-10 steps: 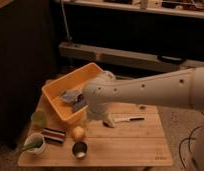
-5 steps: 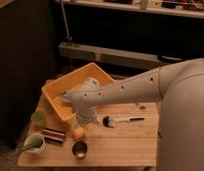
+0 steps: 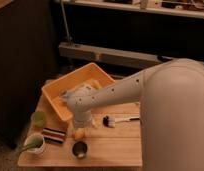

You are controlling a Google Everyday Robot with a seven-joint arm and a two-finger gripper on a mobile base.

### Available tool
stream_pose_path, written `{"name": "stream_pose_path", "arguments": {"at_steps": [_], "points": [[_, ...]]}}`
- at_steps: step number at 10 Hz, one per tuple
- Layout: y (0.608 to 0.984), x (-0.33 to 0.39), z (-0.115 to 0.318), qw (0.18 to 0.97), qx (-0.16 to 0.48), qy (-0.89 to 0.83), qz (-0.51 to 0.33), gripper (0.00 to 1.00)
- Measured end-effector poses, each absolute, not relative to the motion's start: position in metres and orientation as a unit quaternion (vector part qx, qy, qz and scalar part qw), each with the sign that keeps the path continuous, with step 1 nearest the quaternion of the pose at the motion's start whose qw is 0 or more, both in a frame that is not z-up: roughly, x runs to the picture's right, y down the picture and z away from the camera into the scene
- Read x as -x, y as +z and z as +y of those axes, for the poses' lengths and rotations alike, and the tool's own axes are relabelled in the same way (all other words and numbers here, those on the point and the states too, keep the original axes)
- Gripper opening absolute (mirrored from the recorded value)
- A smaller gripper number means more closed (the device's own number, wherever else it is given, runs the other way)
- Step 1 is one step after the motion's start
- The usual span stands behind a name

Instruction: Place apple in plastic cup

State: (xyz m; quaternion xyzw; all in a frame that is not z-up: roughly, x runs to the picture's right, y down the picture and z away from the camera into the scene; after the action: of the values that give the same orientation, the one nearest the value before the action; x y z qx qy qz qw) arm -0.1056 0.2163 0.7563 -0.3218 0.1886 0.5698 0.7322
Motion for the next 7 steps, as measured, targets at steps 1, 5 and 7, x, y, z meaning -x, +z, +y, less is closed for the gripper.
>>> {"name": "stream_pose_path", "arguments": {"at_steps": [1,5,7], "points": [[0.761,0.11,0.221,0.734,0.325,0.565,0.189,0.8],[0.779,0.12,0.228,0.743,0.329,0.551,0.188,0.8],[0.786,0.125,0.233,0.746,0.332,0.545,0.193,0.67]]}}
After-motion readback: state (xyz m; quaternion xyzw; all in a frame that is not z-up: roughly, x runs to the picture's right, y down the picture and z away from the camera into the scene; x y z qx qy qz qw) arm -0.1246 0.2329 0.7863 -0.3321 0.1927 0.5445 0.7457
